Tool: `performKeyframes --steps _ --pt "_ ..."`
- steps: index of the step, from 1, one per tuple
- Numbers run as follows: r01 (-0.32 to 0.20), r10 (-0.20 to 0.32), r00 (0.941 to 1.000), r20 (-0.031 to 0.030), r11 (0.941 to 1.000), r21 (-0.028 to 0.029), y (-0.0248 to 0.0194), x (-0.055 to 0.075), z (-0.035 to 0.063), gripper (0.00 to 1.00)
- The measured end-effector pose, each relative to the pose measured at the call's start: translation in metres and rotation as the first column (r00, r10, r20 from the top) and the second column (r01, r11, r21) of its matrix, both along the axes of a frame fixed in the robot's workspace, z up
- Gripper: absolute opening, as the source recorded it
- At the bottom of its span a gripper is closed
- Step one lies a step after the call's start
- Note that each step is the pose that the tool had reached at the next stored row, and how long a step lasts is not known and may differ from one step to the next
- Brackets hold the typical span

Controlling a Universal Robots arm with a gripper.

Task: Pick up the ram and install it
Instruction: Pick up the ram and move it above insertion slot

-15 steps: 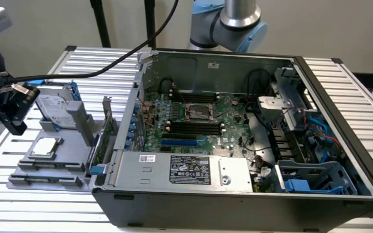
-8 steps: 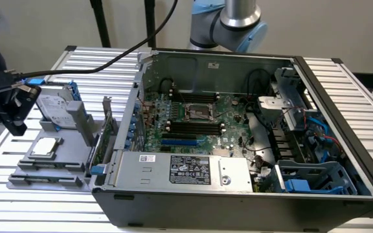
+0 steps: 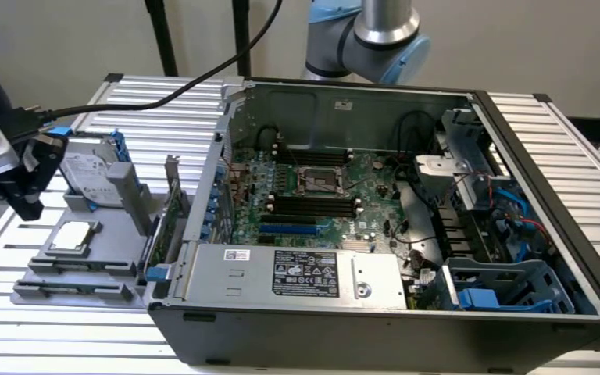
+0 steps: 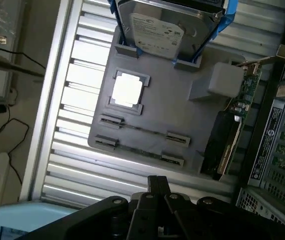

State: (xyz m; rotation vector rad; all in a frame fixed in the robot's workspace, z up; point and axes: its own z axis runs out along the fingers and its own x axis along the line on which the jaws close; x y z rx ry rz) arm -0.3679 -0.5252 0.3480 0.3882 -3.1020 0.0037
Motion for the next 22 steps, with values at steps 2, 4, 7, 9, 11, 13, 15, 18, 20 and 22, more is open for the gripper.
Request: performKeyframes --steps 2,4,7,9,11,13,15,18,20,22 --pt "-0.037 0.037 0.9993 0.0000 0.9993 0.0000 0.0000 0.0000 -0.0006 0.11" --pt "-0.073 0.073 0.9973 0.0000 0.9973 0.0000 0.0000 0.0000 -0.0012 0.11" --pt "-0.127 0.127 0.9919 0.0000 0.9919 0.0000 0.0000 0.0000 -0.0021 0.11" --pt "-0.163 0.163 0.9867 0.0000 0.9867 0.0000 0.0000 0.0000 -0.0027 0.11" --pt "-0.200 0.200 0.9798 0.0000 0.9798 0.0000 0.0000 0.0000 -0.0034 0.11" --pt "-0.234 0.234 0.9722 0.0001 0.9722 0.0001 0.0000 0.0000 -0.0041 0.11" --pt "-0.270 0.270 0.9629 0.0001 0.9629 0.0001 0.0000 0.0000 -0.0049 0.11" --pt "-0.321 0.321 0.9470 0.0001 0.9470 0.0000 0.0000 0.0000 -0.0061 0.11" --pt "-0.357 0.357 0.9343 0.0001 0.9343 0.0001 0.0000 0.0000 -0.0070 0.11" --pt "-0.390 0.390 0.9208 0.0001 0.9208 0.0000 0.0000 0.0000 -0.0078 0.11"
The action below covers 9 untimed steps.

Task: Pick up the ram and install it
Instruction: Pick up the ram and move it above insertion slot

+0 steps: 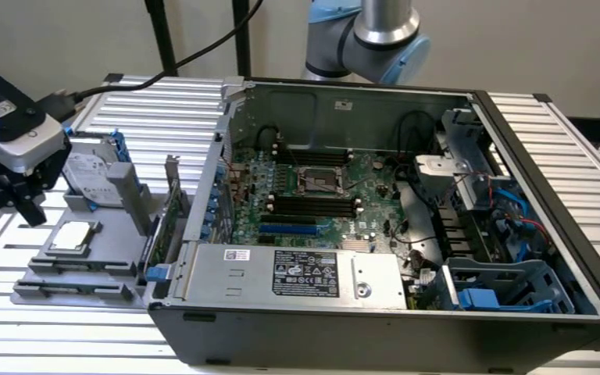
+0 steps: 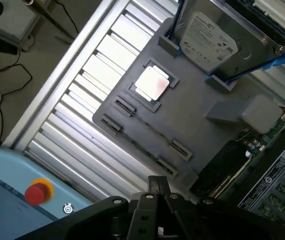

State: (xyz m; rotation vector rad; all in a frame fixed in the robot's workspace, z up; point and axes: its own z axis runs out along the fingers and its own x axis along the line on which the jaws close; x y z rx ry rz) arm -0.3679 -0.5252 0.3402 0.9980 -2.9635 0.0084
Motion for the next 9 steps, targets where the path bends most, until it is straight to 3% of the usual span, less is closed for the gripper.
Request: performKeyframes --steps 5,9 --pt "-0.090 0.090 0.9959 0.0000 0.9959 0.0000 0.0000 0.0000 -0.0023 0.11" --pt "-0.163 0.163 0.9866 -0.0001 0.9866 0.0000 0.0000 0.0000 -0.0043 0.11"
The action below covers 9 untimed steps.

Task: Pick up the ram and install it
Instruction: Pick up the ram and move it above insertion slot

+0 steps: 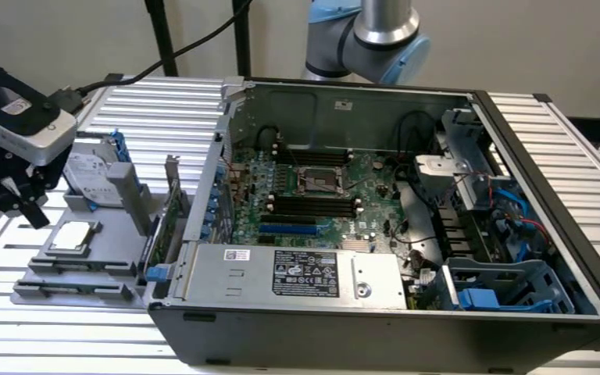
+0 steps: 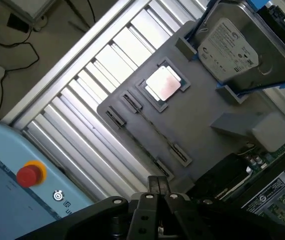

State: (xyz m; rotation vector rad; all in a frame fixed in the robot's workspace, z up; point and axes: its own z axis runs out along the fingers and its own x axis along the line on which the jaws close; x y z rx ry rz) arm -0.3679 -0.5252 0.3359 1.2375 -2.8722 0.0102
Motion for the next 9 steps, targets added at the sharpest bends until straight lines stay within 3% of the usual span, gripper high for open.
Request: performKeyframes --steps 5,9 --pt "-0.090 0.090 0.9960 0.0000 0.9960 0.0000 0.0000 0.0000 -0.0025 0.11" --pt "-0.163 0.163 0.9867 0.0001 0.9867 0.0001 0.0000 0.0000 -0.0048 0.11"
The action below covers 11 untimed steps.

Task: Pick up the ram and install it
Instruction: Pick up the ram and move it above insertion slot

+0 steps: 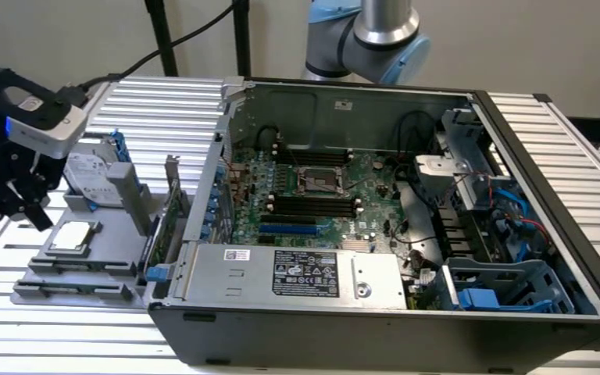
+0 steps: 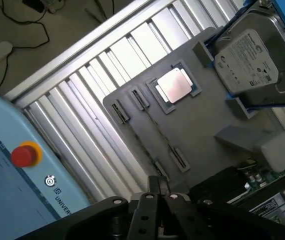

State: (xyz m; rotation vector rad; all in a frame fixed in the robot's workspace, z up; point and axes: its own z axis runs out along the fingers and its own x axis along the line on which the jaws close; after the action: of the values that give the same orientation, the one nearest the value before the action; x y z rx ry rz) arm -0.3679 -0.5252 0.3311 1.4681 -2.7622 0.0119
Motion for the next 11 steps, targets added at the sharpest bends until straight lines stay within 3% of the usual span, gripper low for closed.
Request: performKeyframes --steps 5,11 --pt "-0.090 0.090 0.9959 0.0000 0.9959 0.0000 0.0000 0.0000 -0.0030 0.11" --pt "-0.198 0.198 0.9803 0.0000 0.9803 -0.0001 0.0000 0.0000 -0.0067 0.11"
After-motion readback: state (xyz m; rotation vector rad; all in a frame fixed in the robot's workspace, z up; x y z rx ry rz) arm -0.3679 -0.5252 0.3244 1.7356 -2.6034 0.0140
